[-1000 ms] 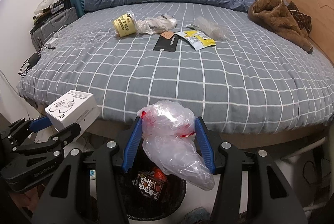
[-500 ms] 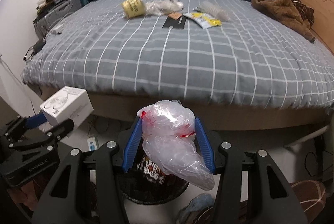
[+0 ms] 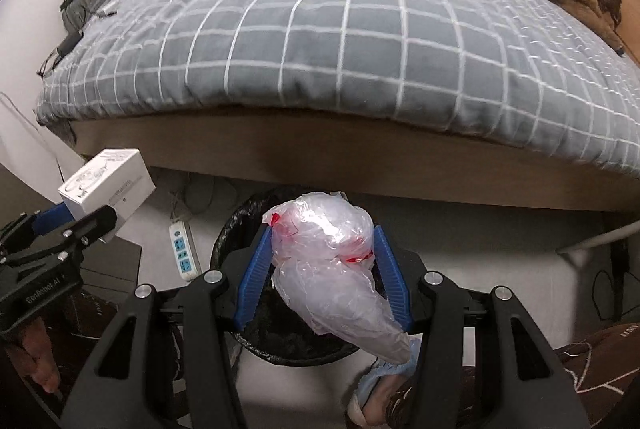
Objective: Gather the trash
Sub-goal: 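Open the right tool to drop the clear bag into the bin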
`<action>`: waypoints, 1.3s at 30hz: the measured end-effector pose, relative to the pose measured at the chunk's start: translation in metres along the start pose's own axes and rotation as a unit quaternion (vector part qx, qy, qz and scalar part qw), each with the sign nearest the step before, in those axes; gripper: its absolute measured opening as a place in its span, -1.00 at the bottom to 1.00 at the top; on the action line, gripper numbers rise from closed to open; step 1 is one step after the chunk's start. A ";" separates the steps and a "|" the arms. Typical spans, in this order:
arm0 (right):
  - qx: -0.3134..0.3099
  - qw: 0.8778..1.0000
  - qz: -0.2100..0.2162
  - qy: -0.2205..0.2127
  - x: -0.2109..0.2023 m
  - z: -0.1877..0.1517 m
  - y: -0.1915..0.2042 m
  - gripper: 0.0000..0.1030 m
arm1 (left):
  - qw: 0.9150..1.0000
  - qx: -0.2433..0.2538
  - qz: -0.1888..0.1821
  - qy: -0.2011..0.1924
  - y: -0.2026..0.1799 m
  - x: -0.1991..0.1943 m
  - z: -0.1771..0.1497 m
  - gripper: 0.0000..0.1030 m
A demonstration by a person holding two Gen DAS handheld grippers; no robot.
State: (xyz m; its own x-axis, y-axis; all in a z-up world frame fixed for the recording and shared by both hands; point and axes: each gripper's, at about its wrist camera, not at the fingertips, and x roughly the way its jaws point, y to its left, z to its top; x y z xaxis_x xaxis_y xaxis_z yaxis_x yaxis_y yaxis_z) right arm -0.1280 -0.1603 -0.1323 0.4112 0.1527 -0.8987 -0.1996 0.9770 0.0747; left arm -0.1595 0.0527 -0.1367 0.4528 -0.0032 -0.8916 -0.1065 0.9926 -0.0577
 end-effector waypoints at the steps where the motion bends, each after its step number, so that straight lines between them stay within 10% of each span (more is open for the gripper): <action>1: -0.002 1.000 0.001 0.005 0.004 0.000 0.002 -0.03 | 1.000 -0.002 0.000 0.002 0.002 0.002 0.000 0.34; 10: -0.014 1.000 0.009 0.019 0.022 0.005 0.019 0.06 | 1.000 -0.005 0.005 0.014 0.010 0.017 -0.002 0.34; 20: 0.011 1.000 -0.018 -0.007 0.011 0.008 -0.021 0.71 | 0.999 0.027 -0.016 0.030 -0.024 0.034 0.001 0.34; 39: 0.070 0.993 -0.088 -0.035 -0.007 0.010 -0.098 0.80 | 0.992 0.097 -0.057 0.048 -0.119 0.049 0.004 0.34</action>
State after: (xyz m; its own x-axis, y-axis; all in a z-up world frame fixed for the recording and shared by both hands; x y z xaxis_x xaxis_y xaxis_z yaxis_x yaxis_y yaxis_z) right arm -0.1021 -0.2553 -0.1290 0.4903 -0.0165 -0.8714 0.0037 0.9999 -0.0169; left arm -0.1211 -0.0656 -0.1712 0.3640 -0.1193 -0.9237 0.1182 0.9897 -0.0813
